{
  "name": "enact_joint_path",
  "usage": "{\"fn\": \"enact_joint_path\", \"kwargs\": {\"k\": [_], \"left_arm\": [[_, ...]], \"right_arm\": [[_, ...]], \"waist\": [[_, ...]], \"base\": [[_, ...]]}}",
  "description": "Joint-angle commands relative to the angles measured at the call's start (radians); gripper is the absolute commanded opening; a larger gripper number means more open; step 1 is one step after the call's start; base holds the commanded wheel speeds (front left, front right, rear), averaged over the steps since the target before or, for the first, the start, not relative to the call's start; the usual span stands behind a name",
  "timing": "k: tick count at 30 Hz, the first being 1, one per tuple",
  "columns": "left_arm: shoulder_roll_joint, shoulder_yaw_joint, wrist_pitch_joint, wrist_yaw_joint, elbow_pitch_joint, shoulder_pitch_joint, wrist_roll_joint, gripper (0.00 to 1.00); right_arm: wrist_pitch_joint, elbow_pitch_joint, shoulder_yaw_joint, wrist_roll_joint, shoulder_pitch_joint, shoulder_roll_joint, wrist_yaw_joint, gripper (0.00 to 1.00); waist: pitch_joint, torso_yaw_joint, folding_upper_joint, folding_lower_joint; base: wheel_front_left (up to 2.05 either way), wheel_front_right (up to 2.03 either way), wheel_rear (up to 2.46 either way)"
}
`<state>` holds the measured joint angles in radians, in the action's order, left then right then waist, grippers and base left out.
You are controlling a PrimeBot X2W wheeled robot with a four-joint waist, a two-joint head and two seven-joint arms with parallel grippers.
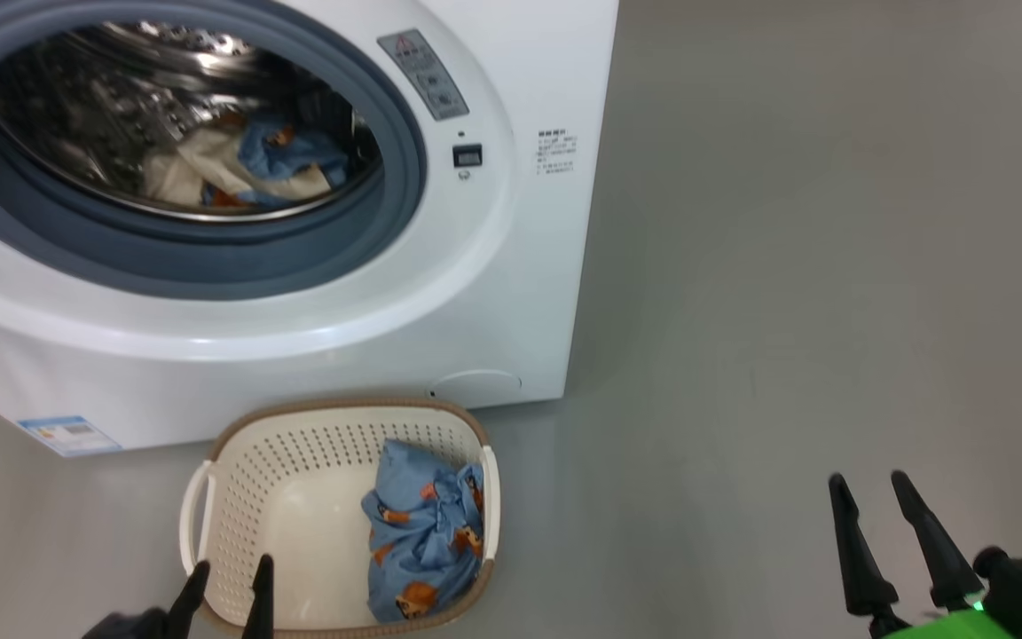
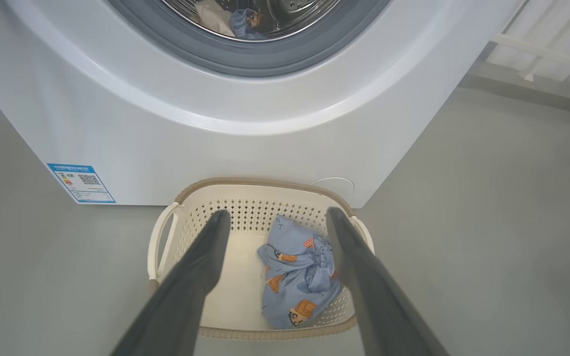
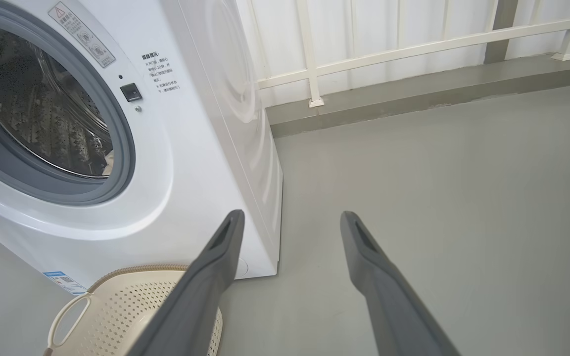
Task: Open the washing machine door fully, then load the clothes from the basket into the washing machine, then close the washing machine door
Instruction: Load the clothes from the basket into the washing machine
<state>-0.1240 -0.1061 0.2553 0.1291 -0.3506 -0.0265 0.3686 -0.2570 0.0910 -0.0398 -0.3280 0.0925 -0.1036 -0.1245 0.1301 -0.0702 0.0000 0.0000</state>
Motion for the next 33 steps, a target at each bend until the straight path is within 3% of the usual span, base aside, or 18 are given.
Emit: {"fn": "enact_joint_path", "kwargs": {"k": [1, 17, 33], "left_arm": [[-0.021, 0.019, 0.006, 0.002, 0.001, 0.053, 0.011, 1.00], [-0.094, -0.251, 0.006, 0.002, -0.253, 0.385, 0.127, 1.00], [-0.167, -0.621, 0.006, 0.002, -0.486, 0.729, 0.299, 1.00]], "right_arm": [[-0.005, -0.027, 0.031, -0.001, -0.043, -0.006, -0.006, 1.00], [-0.005, -0.053, 0.045, 0.014, -0.190, 0.037, -0.006, 1.00], [-0.005, -0.084, 0.048, -0.004, -0.328, 0.053, -0.006, 1.00]], "waist": [[0.044, -0.011, 0.0000, 0.0000], [0.306, -0.034, 0.0000, 0.0000], [0.575, -0.072, 0.0000, 0.0000]], "base": [[0.00, 0.00, 0.00], [0.00, 0.00, 0.00], [0.00, 0.00, 0.00]]}}
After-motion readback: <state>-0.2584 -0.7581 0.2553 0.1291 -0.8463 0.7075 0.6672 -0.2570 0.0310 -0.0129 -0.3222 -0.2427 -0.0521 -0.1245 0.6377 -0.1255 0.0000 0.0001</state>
